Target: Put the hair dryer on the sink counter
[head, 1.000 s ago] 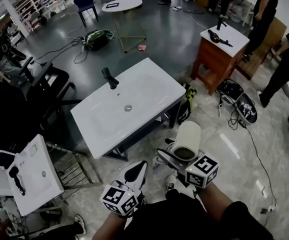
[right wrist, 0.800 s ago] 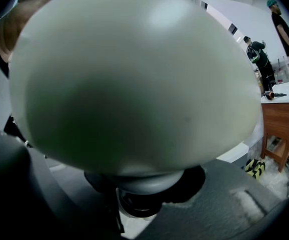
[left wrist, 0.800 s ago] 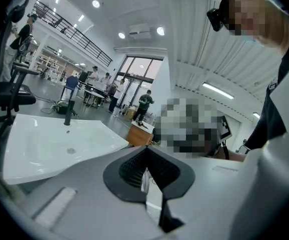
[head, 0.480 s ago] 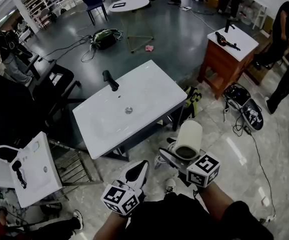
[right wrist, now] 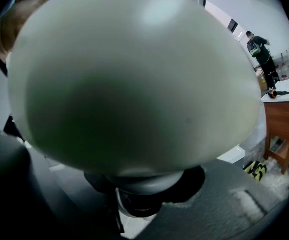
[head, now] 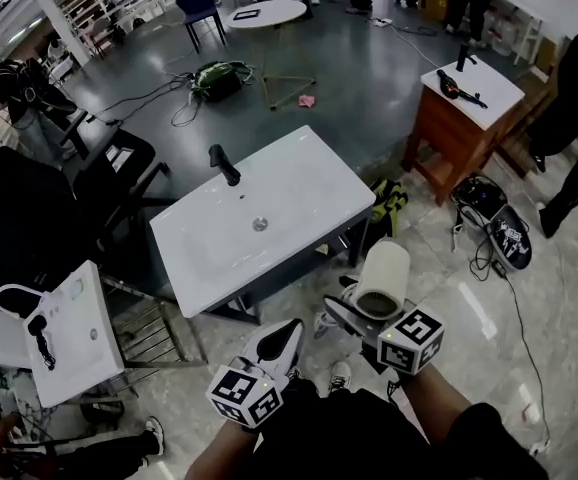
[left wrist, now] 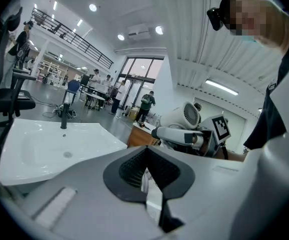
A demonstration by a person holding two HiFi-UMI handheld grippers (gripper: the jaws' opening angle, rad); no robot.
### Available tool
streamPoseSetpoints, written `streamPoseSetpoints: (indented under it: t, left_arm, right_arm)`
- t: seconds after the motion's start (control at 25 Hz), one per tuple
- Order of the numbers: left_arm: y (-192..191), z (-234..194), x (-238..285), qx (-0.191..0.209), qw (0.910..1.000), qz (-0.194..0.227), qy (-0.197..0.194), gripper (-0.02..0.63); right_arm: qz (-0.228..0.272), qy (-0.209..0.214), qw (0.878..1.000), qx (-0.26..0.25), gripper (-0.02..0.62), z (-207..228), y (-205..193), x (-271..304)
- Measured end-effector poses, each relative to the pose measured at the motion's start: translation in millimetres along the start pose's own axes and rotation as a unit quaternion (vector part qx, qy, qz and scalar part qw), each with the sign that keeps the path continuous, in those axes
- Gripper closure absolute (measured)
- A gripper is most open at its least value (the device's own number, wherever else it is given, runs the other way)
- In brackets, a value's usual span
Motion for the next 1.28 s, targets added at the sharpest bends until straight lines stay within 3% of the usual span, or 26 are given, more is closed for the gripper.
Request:
streamPoseSetpoints:
  t: [1.28]
  left_arm:
    - [16.4,-122.5,55.7,-0.024,0.9991,-0.003,-0.034,0.603]
  right_arm:
    - [-0.013,-0.046,0.999,0.012,0.397,55.7,35.3,111.4]
Point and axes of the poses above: the fingertips, and each gripper's own axes: x forward along the fingers, z to its right, y out of its top, the point moved 1 cm from there along -x, backward along the fingers, and after that the axes turned 12 degrees about x, right-handed, at the moved point
